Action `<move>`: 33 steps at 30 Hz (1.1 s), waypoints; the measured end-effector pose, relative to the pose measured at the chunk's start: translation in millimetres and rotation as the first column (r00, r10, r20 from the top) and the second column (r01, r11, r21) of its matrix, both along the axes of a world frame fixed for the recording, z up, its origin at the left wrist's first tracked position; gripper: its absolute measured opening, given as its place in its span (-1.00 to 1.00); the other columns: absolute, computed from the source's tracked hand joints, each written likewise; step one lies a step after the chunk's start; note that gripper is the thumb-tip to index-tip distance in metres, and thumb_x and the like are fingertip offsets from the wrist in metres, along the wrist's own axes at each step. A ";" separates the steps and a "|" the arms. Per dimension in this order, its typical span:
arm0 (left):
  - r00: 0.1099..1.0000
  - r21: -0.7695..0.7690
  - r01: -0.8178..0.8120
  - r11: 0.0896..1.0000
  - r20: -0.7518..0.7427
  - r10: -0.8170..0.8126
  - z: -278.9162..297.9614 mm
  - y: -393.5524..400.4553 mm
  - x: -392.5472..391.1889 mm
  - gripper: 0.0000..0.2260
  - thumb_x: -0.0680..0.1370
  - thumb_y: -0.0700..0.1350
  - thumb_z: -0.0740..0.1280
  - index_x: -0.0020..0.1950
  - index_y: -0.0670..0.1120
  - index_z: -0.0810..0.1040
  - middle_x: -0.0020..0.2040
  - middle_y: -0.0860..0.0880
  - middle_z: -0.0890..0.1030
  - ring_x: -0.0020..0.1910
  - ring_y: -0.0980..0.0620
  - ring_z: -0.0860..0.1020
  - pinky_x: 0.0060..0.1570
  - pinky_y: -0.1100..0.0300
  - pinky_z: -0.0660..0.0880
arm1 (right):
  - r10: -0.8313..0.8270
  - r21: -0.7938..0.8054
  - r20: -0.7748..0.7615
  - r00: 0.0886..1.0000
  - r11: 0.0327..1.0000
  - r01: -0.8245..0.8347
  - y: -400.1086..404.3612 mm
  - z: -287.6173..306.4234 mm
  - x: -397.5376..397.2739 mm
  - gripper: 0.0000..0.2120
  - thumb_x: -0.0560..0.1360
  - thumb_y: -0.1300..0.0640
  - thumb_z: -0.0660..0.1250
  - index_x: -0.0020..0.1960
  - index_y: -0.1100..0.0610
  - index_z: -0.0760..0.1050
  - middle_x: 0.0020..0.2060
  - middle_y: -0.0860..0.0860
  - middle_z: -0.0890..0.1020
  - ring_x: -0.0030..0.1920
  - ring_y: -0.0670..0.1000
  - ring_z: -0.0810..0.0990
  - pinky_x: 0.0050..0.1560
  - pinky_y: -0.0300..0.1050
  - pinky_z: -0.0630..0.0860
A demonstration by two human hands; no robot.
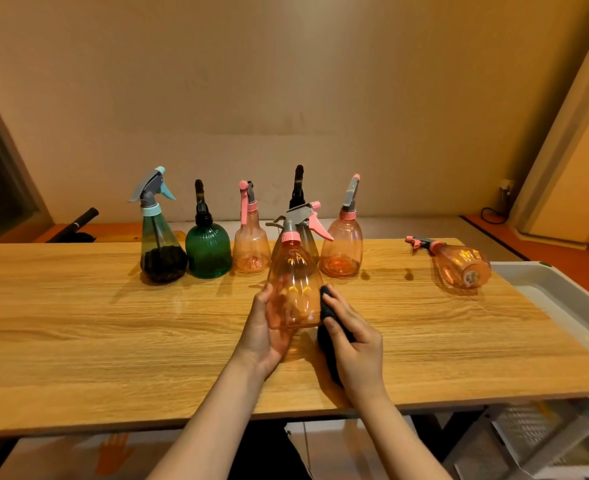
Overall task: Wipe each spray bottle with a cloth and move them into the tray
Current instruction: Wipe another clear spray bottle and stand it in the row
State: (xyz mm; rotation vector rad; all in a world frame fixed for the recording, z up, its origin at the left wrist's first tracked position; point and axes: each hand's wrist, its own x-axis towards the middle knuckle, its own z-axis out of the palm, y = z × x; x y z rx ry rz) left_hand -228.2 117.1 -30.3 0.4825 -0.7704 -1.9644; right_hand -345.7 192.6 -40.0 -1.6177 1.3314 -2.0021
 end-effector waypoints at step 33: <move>0.714 -0.244 -0.256 0.935 0.604 0.353 -3.2 28.8 18.3 0.01 0.12 0.51 0.37 0.49 0.19 0.16 0.31 -0.05 0.48 0.21 -0.11 0.52 0.19 -0.17 0.50 | 0.093 0.123 -0.047 0.995 0.989 -0.086 0.5 3.8 0.4 -0.66 0.47 0.37 0.27 0.13 0.03 0.54 0.13 -0.14 0.56 0.21 -0.26 0.47 0.18 -0.43 0.36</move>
